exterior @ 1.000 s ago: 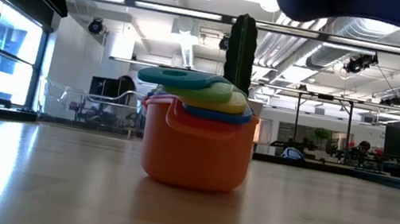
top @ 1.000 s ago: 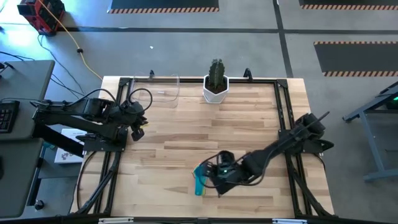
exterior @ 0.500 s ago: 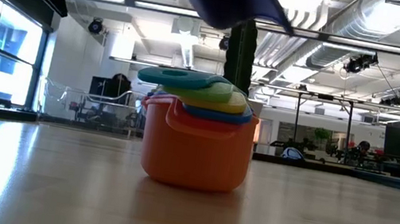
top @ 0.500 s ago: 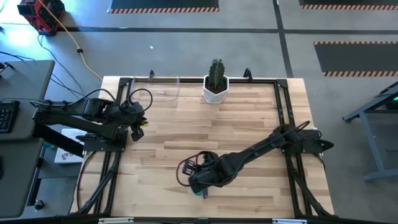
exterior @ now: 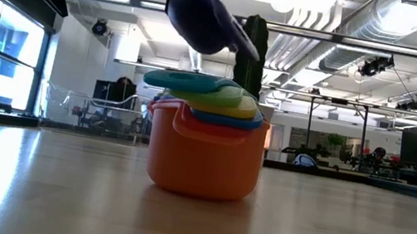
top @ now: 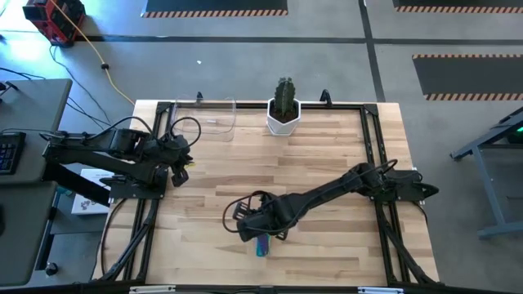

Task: Nest measuring cups in basket
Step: Stack the purple measuring cup on the light blue measuring cup

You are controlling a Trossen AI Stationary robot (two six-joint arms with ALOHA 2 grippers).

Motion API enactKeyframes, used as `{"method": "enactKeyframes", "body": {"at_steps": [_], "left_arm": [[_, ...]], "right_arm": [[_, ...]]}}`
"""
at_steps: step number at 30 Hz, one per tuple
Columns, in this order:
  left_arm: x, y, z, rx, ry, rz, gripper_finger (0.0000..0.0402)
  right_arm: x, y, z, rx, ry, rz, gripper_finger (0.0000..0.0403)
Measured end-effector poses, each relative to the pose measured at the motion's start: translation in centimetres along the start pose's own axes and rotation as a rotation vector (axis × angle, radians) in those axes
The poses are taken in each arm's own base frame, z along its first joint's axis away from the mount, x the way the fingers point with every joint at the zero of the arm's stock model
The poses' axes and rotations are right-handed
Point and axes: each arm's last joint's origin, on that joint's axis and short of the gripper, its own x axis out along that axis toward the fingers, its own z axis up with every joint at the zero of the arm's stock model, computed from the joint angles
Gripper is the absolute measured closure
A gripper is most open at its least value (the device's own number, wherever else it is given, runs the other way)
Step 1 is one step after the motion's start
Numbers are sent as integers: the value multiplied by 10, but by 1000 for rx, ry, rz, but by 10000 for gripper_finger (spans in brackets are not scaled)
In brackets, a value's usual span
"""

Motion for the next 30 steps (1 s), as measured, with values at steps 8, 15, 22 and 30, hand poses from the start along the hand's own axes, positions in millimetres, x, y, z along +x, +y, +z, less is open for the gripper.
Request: {"method": "enactKeyframes", "body": {"at_steps": [8,15,22,30], "left_arm": [[0,0,0,0,0,-1,332],[0,0,0,0,-1,1,332],[0,0,0,0,-1,1,332],[0,0,0,0,-2,1,332]], "right_arm": [[0,-4,5,17,42,-116,402],[6,-4,11,28,48,-158,402],[16,-1,18,49,57,-152,402],[17,1,20,58,80,-171,397]]}}
